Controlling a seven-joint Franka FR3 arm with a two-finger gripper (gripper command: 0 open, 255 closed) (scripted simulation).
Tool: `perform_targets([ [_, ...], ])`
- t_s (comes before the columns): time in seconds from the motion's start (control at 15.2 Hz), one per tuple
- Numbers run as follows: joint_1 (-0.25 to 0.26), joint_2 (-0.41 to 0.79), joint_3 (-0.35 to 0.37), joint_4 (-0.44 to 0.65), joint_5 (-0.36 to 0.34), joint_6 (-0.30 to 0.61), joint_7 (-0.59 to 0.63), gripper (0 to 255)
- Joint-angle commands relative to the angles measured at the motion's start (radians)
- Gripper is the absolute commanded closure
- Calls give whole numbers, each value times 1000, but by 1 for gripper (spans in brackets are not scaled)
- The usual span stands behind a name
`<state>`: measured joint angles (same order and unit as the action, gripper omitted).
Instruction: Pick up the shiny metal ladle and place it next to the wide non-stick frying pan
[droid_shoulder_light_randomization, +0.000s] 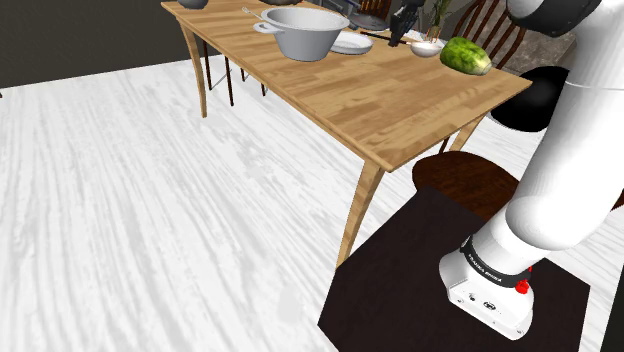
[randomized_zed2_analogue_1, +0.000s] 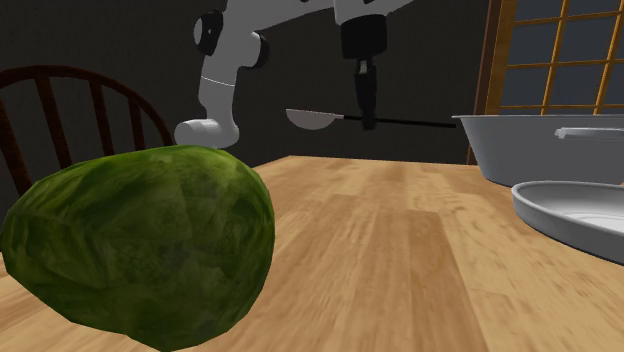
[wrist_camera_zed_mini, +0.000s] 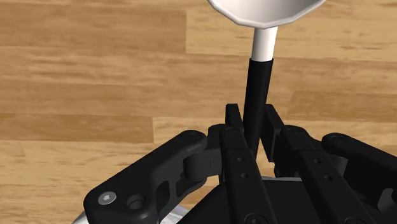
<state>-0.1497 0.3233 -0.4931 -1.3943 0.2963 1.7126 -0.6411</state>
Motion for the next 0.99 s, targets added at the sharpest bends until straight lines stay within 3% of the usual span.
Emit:
perform_targets([
  [0.0, -113, 108, -35, 149, 61, -64, -38, 255],
  [0.33, -44, 112, -109, 67, 93, 0, -67, 255],
  [0.92, -3, 119, -134, -54, 115, 113, -98, 255],
])
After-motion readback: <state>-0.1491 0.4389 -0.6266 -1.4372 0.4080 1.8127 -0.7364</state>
